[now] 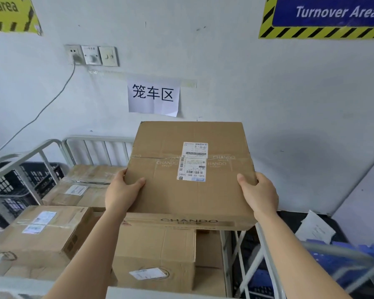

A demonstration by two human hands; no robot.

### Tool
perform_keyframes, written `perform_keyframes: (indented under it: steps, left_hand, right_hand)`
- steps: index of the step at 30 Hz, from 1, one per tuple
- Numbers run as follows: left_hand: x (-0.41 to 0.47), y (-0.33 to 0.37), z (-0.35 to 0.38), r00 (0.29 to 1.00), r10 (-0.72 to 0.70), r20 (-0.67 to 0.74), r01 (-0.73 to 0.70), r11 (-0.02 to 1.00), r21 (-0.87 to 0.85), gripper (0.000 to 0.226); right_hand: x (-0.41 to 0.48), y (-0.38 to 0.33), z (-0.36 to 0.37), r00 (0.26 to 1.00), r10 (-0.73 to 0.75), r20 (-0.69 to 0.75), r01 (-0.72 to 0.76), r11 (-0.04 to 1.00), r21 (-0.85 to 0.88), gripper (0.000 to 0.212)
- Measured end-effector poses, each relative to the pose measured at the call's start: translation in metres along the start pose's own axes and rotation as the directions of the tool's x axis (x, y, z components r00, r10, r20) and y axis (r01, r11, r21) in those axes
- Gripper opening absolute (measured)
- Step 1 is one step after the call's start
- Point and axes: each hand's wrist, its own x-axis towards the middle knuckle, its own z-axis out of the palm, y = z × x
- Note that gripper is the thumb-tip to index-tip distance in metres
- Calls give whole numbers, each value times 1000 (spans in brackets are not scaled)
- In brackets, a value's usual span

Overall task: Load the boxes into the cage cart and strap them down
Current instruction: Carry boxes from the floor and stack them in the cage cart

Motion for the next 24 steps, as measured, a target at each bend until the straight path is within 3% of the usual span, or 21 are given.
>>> perform_keyframes:
  steps: [6,11,24]
  left_hand:
    - [67,-4,27,1000,-18,20,18,1000,-5,65]
    - [127,-12,47,999,-24,42,24,1000,16,68]
    - [274,-58,110,974,-71,214,64,997,39,65]
  right_hand:
    - [54,-14,47,1000,16,15,-16,1000,-24,41]
    - [89,-23,88,999,39,27,-38,999,-22,29]
    - [161,-19,202,986,164,18,-162,985,-66,38]
